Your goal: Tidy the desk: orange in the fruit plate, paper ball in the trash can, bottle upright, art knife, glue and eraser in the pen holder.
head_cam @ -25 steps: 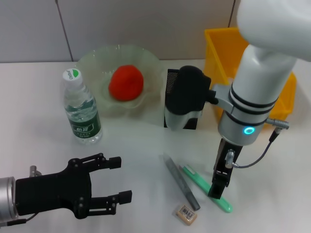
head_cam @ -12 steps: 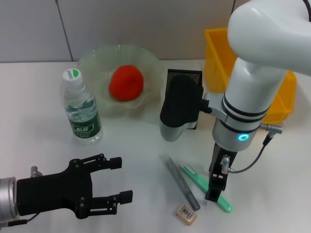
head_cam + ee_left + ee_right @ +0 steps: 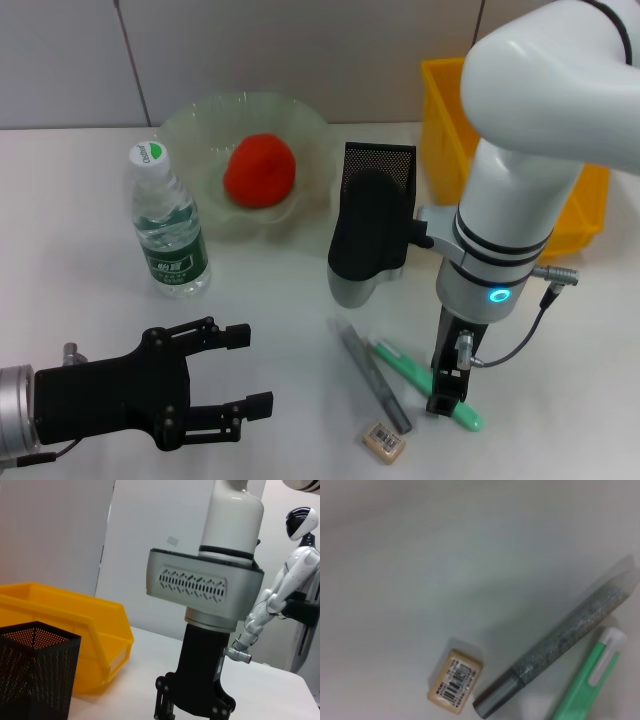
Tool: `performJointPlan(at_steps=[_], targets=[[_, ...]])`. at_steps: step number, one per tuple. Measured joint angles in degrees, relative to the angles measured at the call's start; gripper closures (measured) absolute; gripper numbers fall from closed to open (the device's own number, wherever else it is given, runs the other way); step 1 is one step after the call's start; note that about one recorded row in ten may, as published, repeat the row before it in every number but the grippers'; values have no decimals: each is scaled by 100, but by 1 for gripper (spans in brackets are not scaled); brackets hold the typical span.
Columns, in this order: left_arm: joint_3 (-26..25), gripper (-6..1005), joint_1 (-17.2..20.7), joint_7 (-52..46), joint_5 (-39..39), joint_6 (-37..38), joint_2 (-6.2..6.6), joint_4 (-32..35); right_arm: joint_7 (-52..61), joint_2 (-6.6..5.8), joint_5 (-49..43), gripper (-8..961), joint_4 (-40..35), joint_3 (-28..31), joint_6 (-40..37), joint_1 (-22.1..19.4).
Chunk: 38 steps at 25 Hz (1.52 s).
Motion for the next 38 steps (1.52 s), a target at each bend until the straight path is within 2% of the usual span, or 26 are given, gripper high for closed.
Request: performJointPlan(at_steps=[3,6,10,22,27,38], targets=[[0,162,0,0,1,0,0,0,4,0,0,350,-13,-22,8,-17],[0,162,0,0,0,0,0,0,8,0,0,434,-24,-23,8,-25],[0,162,0,1,-4,1,0,0,24,0,0,446,-33,-21,8,-34],[0,163,0,0,-4,2,0,0,77,0,-34,625,-41,-19,7,-41],[0,163,-17,0,-3,-3,0,0,79,0,-36,621,-36,-25,3,-40],[0,162,-47,1,-1,-15,0,0,75,0,-36,690,-9,-37,7,-40]])
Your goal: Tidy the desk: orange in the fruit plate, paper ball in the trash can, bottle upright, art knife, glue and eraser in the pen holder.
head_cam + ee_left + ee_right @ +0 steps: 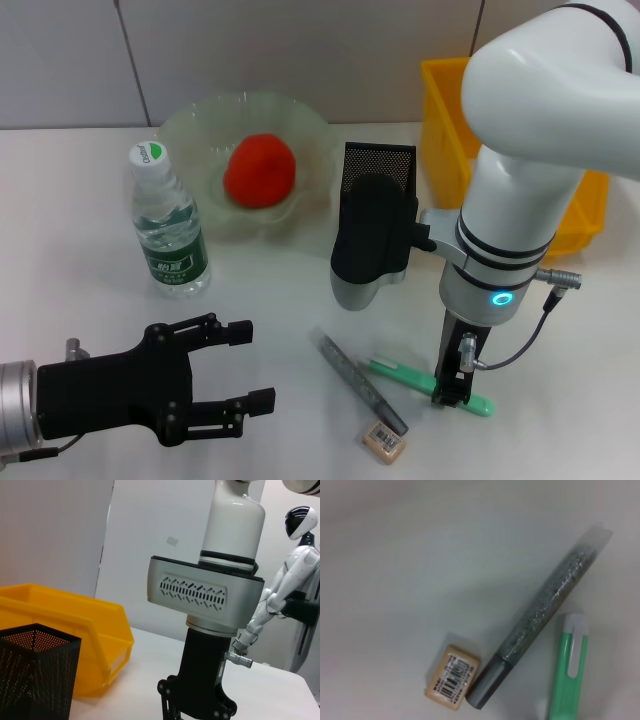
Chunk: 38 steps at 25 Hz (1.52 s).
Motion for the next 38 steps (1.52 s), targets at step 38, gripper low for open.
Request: performJointPlan(at_steps=[38], targets=[[-27,163,-74,0,0,-125,9,0,1,-2,4,776,-28,-65,62,5]])
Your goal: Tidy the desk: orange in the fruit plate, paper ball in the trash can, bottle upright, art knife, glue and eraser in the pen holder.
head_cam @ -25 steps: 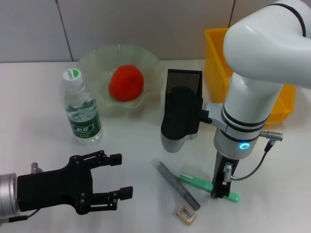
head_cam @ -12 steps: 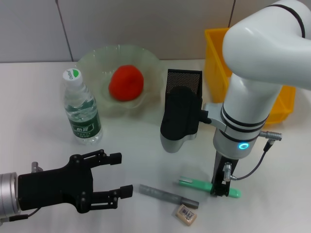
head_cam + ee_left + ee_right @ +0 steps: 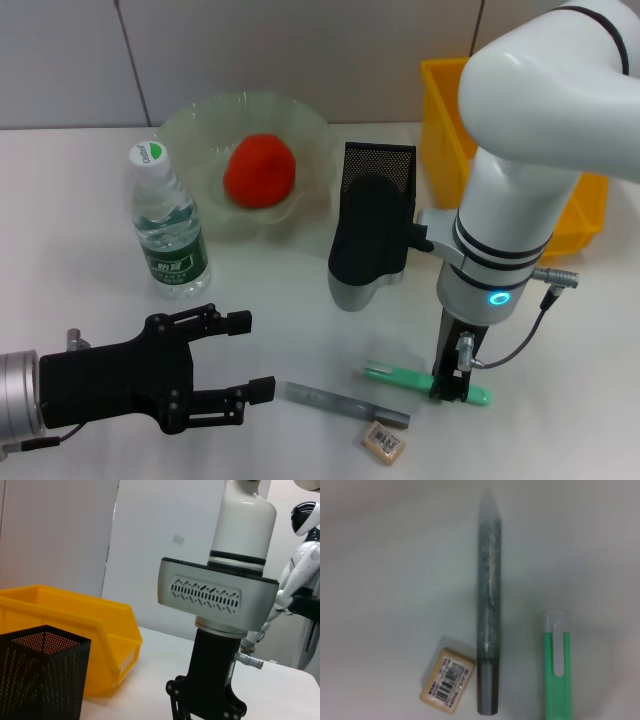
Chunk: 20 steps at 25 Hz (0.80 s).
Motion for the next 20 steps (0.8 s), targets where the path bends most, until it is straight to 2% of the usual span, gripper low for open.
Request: performJointPlan(at_steps=[2,7,8,10,12,17,18,19,20], targets=[[0,163,-2,0,0,-15,0,0,1,-11,14,776,-60,17,-12,-6],[1,162,-3,0,0,-24,5,0,-70,-54,-16,776,-489,533,-148,-168],[0,162,-3,0,0,-24,10,0,-186,-66,-19,776,-733,900,-237,-276],[0,162,-3,0,0,-26,13,0,-273,-67,-20,775,-861,1103,-269,-351],[-1,162,-2,0,0,-30,19,0,-656,-66,105,775,-1423,1960,-332,-710],[-7,162,4,0,-1,-30,30,0,-1034,-65,497,775,-1751,2490,-341,-998],[-8,162,5,0,0,-31,33,0,-1361,-68,847,775,-1988,2845,-329,-1248],[-8,162,6,0,-1,-30,36,0,-1361,-68,847,775,-1988,2845,-329,-1248],[-8,162,6,0,-1,-30,36,0,-1584,-68,1105,775,-2126,3049,-314,-1428]])
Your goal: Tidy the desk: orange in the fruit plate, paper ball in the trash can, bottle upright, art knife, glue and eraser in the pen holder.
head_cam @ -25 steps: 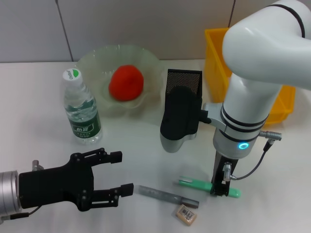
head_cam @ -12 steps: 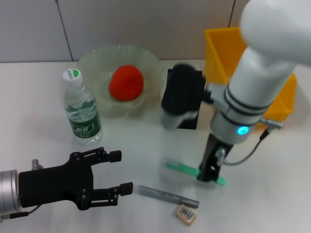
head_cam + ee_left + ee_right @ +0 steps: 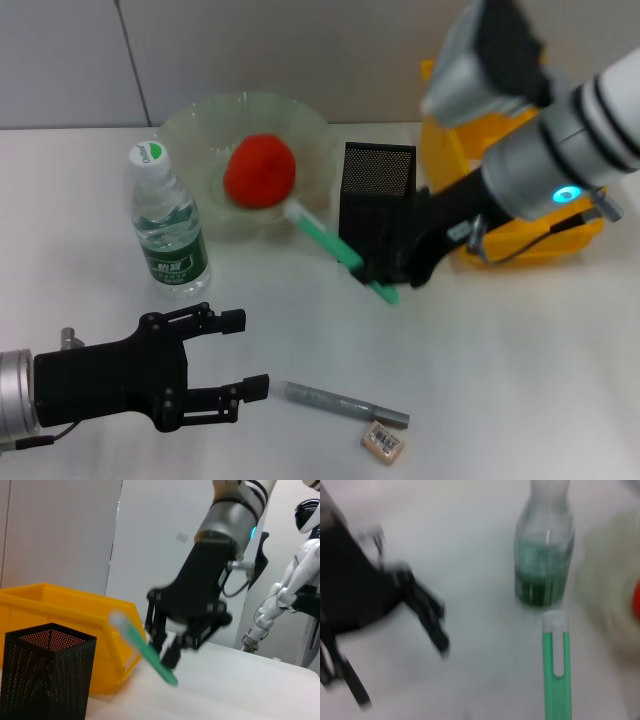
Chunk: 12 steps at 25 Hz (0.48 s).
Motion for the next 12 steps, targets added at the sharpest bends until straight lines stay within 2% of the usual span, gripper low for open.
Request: performJointPlan(at_steps=[1,2,3,5,6,12], targets=[[0,162,1,0,0,0,11,0,-335,-1,419,775,-142,274,27,-235],[0,162,1,0,0,0,11,0,-335,-1,419,775,-142,274,27,-235],[0,162,1,0,0,0,13,0,-814,-1,1099,775,-198,637,96,-507],[-1,162,1,0,0,0,15,0,-977,-1,1333,775,-185,753,140,-602],[0,163,1,0,0,0,16,0,-1383,-1,1870,775,-29,1017,297,-788],[-1,163,-4,3,0,2,1,0,-2183,3,2695,775,470,1298,886,-1085]])
